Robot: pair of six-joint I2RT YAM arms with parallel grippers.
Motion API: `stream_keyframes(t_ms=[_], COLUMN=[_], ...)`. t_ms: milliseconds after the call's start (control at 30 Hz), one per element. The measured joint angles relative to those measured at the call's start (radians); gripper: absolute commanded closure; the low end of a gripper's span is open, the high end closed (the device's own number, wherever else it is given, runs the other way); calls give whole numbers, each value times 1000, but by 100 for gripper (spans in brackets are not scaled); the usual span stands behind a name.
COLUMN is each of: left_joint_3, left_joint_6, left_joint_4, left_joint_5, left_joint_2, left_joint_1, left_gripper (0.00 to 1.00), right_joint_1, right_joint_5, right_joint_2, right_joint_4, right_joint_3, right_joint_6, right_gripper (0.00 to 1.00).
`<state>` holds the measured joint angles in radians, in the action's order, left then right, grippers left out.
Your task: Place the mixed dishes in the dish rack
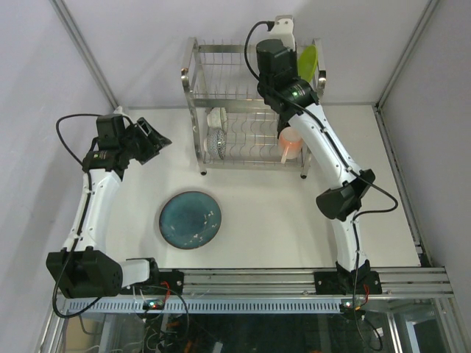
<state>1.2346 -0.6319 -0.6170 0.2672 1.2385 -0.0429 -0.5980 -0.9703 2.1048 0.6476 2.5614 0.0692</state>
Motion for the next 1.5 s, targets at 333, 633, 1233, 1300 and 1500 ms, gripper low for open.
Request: stream_keyframes(t_ms=[333,633,1233,1300,1500], left_joint_3=[0,0,-3,-8,-90], left_joint_6=[14,14,15,15,23], left_joint_4=[-5,-7,-18,-21,-28], left_joint_5=[2,1,-3,-3,-21], left_joint_2=[3,3,-24,-32,-83], left_joint_1=[-6,-6,-6,-6,-6], left_gripper=[39,39,39,39,39], right_joint_1=[3,3,10,11,11], right_joint_5=[21,23,76,80,94], right_joint_2=[26,27,5,-11,-80], right_joint_4=[36,55,75,74,50], right_joint_3=[0,0,-34,-51,-126], right_joint_6=[-51,-94,-137,-136,-135], right_gripper=[100,86,59,57,53])
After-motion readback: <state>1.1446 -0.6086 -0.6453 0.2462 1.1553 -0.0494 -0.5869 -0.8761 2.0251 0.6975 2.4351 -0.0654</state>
